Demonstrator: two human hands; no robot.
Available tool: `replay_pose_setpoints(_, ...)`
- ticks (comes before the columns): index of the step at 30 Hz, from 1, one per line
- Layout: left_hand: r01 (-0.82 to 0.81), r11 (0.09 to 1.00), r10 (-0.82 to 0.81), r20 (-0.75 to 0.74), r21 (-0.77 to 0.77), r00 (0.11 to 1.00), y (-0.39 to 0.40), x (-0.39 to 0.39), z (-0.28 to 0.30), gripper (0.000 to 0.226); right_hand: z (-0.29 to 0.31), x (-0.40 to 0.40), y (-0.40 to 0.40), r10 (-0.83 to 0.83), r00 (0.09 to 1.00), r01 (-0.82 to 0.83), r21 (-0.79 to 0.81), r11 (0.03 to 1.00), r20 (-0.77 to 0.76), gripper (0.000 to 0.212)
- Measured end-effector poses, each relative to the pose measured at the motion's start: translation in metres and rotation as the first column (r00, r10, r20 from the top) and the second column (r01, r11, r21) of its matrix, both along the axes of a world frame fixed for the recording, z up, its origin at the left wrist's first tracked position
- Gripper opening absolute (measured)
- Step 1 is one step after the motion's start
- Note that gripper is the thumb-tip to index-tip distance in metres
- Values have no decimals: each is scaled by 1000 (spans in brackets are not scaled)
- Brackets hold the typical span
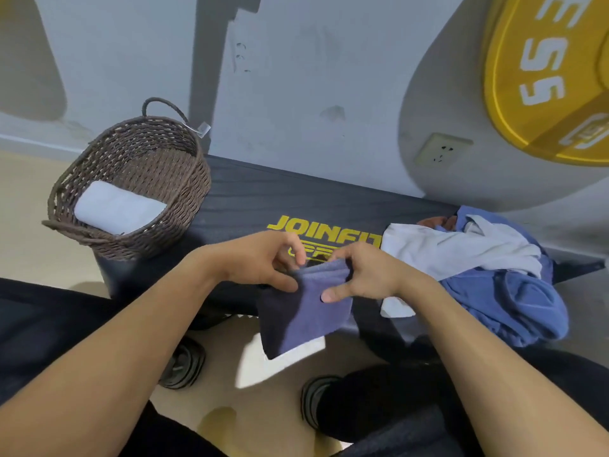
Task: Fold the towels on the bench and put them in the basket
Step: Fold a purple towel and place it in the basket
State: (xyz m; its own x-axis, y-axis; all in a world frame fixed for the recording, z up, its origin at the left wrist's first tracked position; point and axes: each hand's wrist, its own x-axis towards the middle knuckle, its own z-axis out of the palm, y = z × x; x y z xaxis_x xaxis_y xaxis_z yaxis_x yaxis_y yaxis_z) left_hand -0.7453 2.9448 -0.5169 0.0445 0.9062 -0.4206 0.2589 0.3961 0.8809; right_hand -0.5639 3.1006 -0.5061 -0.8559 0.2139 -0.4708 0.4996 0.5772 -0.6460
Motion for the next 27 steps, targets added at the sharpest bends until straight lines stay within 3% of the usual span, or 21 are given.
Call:
replay_pose_setpoints(2, -131, 988, 144, 181, -77, 973, -7, -1, -22, 30, -11, 16, 8, -208, 977, 209, -367, 907, 41, 34)
replay_pose_setpoints(4, -280, 932, 346, 345, -228, 872, -16, 0, -52, 28, -26, 26, 12, -367, 916, 396, -523, 755, 165, 31)
replay_pose_setpoints(6, -384, 843, 516, 368, -376, 773, -25, 11, -79, 21, -46, 31, 12, -482, 844, 532, -490, 690, 237, 25)
replay_pose_setpoints(8, -493, 777, 608, 260, -392, 751, -25, 25, -94, 10, -66, 32, 7, -589, 772, 633, -368, 681, 238, 26)
replay_pose_setpoints(11, -559, 770, 634, 276, -307, 722, -5, 38, -89, 9, -86, 32, -1, -703, 703, 705, -247, 665, 111, 28)
replay_pose_setpoints(14, -560, 774, 633, 318, -296, 706, 11, 38, -77, 24, -86, 28, -5, -761, 649, 731, -279, 623, 0, 29)
replay_pose_setpoints(16, -514, 790, 597, 228, -336, 769, 11, 42, -78, 23, -85, 27, -4, -790, 611, 753, -338, 564, 43, 33)
replay_pose_setpoints(19, -534, 798, 560, 19, -278, 828, 8, 53, -88, 21, -86, 34, -1, -734, 651, 743, -358, 565, 194, 30)
replay_pose_setpoints(21, -579, 802, 553, -185, -146, 812, 10, 55, -90, 19, -86, 37, 2, -700, 689, 715, -326, 618, 186, 25)
replay_pose_setpoints(24, -556, 831, 477, -467, -37, 744, 13, 51, -89, 23, -90, 36, -1, -701, 711, 689, -258, 678, 58, 28)
replay_pose_setpoints(27, -549, 836, 410, -651, -12, 639, 2, 52, -88, 37, -93, 39, -1, -669, 743, 669, -6, 743, 10, 37)
